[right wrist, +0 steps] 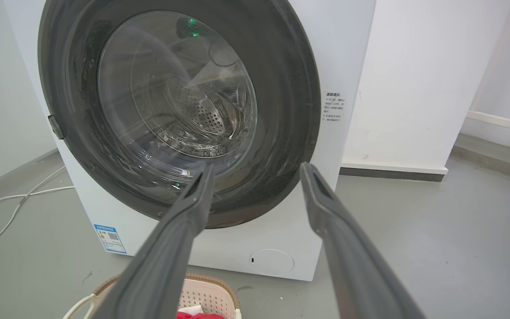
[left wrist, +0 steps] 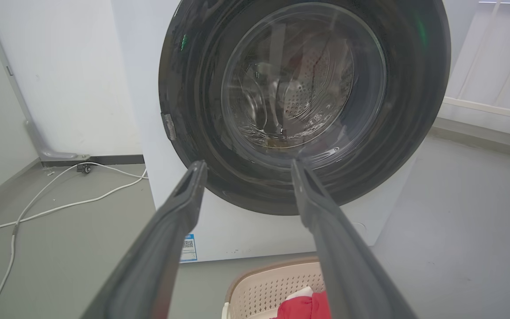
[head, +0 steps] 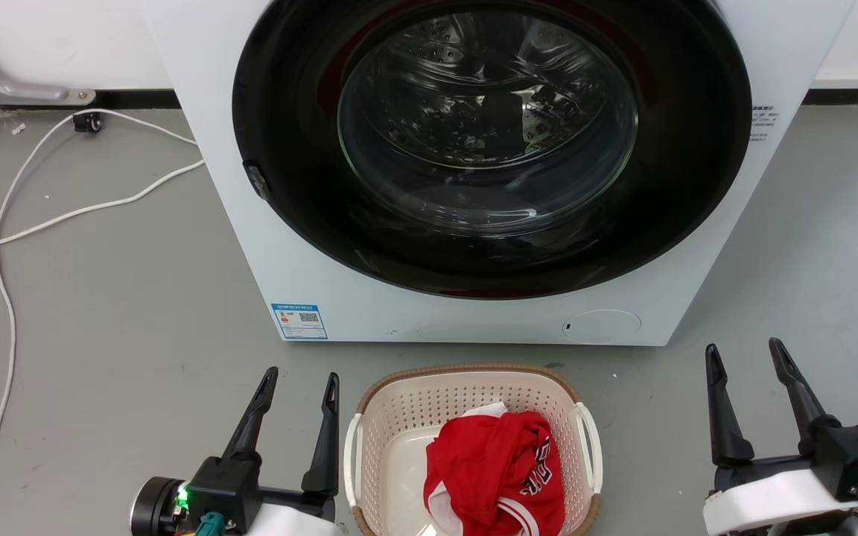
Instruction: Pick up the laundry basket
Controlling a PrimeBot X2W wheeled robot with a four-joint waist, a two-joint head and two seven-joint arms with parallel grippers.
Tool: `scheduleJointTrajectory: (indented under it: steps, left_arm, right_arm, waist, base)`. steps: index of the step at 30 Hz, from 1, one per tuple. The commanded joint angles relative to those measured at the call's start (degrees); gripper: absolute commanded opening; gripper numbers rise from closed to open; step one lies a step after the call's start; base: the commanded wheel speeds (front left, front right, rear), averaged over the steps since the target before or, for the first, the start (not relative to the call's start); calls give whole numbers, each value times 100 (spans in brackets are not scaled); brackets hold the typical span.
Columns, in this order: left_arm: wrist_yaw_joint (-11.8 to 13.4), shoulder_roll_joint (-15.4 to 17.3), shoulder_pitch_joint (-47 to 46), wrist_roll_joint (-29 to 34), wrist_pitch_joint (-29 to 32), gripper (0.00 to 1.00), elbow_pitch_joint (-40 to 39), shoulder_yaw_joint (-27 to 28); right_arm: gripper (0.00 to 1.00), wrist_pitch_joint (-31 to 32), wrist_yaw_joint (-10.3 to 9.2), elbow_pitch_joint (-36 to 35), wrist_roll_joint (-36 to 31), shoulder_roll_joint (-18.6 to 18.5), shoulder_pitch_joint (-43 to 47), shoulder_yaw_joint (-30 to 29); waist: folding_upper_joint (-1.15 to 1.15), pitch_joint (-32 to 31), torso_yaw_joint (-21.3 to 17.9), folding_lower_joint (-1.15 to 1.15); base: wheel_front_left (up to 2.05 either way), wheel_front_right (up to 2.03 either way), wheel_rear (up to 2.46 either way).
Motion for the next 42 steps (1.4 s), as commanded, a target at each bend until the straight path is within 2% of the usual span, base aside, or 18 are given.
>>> scheduleJointTrajectory:
  steps: [1,16,20,25,32,37,42]
  left_arm:
    - [6,-4,-18,29,-21,100,19,-11]
    - [97,-4,-98,-132,-21,100,-61,-11]
    - [26,-4,-205,-288,-21,100,193,-4]
    - [-5,-4,-467,-230,-20,100,295,56]
    - [-319,-2,-1176,7,-20,100,698,212]
    - [-442,157,-1790,164,-21,100,1214,297]
    - [-506,359,-2457,203,-20,100,2176,209]
  right_arm:
    - [100,-14,-2,24,37,-17,-64,-23]
    - [100,-14,-2,11,102,-16,-150,-86]
    - [100,-13,-2,64,203,-15,-249,-57]
    - [100,-13,-2,150,143,-15,-519,-23]
    - [100,-14,-2,544,-24,-15,-1170,139]
    - [100,19,-2,1043,-114,-12,-1776,223]
    - [100,248,-2,1658,-173,-13,-2408,347]
  waist:
    - [0,9,-1,0]
    - [0,159,-9,0]
    - [0,355,-33,0]
    - [0,858,-74,0]
    - [0,1822,-166,0]
    - [0,2499,-270,0]
    - [0,3084,-305,0]
  base:
    - [0,0,0]
    - [0,0,0]
    - [0,0,0]
    - [0,0,0]
    - [0,0,0]
    - [0,0,0]
    - [0,0,0]
